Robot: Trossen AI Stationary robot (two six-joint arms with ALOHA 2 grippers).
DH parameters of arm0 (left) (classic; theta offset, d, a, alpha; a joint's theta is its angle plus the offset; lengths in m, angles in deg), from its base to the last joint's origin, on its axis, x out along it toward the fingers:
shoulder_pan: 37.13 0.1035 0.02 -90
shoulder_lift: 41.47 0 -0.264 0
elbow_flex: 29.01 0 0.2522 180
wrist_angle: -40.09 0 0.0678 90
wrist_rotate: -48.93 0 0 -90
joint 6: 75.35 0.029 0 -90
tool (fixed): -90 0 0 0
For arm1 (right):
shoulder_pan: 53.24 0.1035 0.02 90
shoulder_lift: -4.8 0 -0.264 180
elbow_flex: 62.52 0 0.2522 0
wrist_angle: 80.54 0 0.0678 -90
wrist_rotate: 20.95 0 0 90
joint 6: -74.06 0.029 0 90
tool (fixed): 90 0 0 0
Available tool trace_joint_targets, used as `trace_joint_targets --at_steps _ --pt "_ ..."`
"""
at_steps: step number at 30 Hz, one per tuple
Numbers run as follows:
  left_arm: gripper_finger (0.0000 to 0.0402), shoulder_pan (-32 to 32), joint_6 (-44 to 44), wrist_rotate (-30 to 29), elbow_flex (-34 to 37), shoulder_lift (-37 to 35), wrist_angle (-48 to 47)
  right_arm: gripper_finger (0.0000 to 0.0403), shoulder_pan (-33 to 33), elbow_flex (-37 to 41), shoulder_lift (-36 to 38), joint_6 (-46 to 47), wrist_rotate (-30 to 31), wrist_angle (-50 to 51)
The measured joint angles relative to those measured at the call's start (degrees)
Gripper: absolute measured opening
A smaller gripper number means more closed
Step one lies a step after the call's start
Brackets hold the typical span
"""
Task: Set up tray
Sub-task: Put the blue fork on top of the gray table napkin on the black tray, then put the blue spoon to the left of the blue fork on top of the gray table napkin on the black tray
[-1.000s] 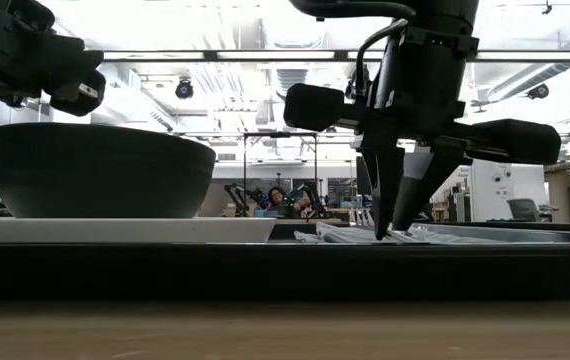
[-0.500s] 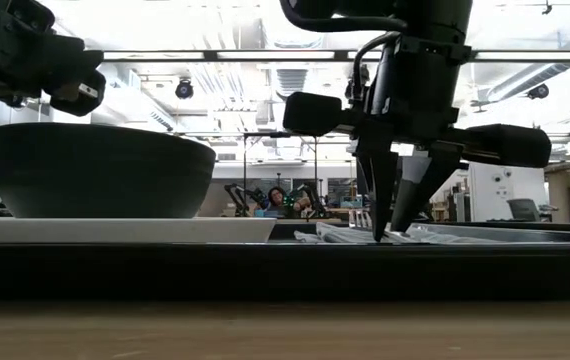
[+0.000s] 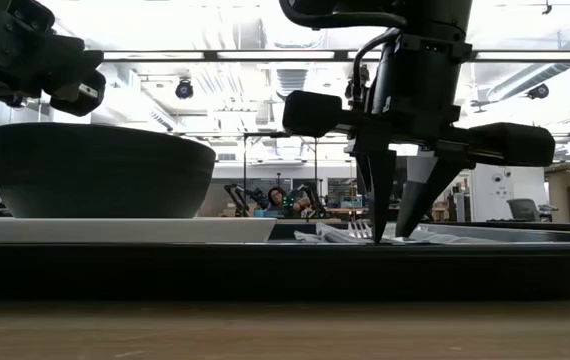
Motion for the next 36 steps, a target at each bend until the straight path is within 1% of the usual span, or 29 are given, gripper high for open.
trace_joint_targets --at_steps 13,18,23,31,36 --pt "0.0075 -0.01 0.0 0.0 0.0 -0.02 0.01 0.0107 0.0 0.02 0.43 -1.36 0.0 0.31" --pt "0.0075 0.0 0.01 0.0 0.0 -0.02 0.0 0.0112 -0.13 0.02 1.2 -3.29 0.02 0.54" --pt "0.0075 -0.01 0.0 0.0 0.0 -0.02 0.01 0.0108 -0.29 0.02 2.03 -6.01 0.1 0.95" --pt "0.0075 -0.01 0.01 0.0 0.0 -0.02 0.0 0.0102 -1.15 0.02 4.28 -7.67 0.51 9.21" --pt "0.0075 -0.02 0.01 0.0 0.0 -0.02 0.0 0.0111 -2.65 0.02 7.73 -13.59 1.48 12.35"
